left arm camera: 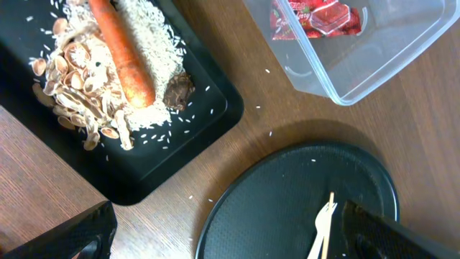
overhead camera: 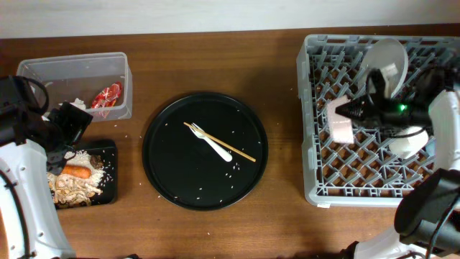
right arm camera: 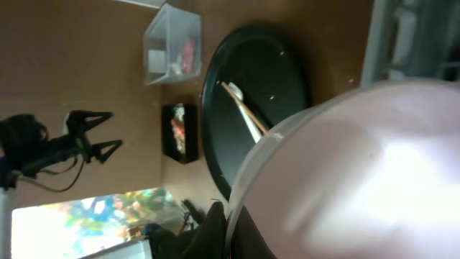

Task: Sort waste into correct bins and load items into the dishwasher rack
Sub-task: 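Carry the white bowl right and set it in the rack, then grasp the wooden chopsticks on the round tray with the right gripper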

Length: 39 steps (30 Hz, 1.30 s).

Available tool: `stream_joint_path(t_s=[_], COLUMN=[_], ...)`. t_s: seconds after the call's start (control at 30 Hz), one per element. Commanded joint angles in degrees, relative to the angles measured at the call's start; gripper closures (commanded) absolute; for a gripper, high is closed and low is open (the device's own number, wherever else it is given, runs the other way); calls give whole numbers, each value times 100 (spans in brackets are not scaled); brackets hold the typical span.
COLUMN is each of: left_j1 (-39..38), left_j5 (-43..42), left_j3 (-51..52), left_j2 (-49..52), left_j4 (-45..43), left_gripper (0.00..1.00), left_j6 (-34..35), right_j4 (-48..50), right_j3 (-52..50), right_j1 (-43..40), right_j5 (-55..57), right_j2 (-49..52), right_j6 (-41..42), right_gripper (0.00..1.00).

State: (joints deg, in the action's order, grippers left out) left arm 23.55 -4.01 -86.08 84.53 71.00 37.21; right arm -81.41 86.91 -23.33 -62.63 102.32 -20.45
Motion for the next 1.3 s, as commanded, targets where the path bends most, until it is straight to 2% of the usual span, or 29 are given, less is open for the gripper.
stream_joint_path(t_s=[0.0,0.13,0.27,0.37,0.53,0.6,0.63,0.67,0.8,0.93,1.03,1.17,1.27], left_j1=[24,24,24,24,24,24,24,24,24,24,24,24,24], left_j5=[42,42,42,42,42,42,42,42,42,42,42,42,42], left_j3=[31,31,31,31,31,31,31,31,31,31,31,31,31], left_j2=[-13,-13,-13,-13,-13,-13,-13,-13,-13,-13,-13,-13,-13], left_j4=[2,2,2,2,4,2,2,2,2,2,2,2,4], left_gripper=[1,1,1,1,1,1,1,1,1,1,1,1,1], left_j6=[55,55,55,55,55,55,55,55,55,55,55,55,55], right_j4=[603,883,901,903,953,1001,1036,1034,1025,597,-295,-1093,-1080], right_j3=[-815,-1113,-1113,-1113,-1113,-1071,-951,-872,-254,695,1853,2914,2931], right_j1=[-33,-114,-544,-820,-826,-872,-981,-1025,-1233,-1233,-1231,-1056,-129], right_j5=[-807,-918,-809,-540,-219,76,367,483,1346,2938,3707,3910,3893], right_j2=[-28,68,70,70,105,101,101,101,57,20,13,-328,-813], right_j6=[-415,-402,-282,-286,-254,68,313,448,1379,2371,2625,2695,2691], right_gripper=[96,96,96,96,95,94,84,82,82,62,42,28,27])
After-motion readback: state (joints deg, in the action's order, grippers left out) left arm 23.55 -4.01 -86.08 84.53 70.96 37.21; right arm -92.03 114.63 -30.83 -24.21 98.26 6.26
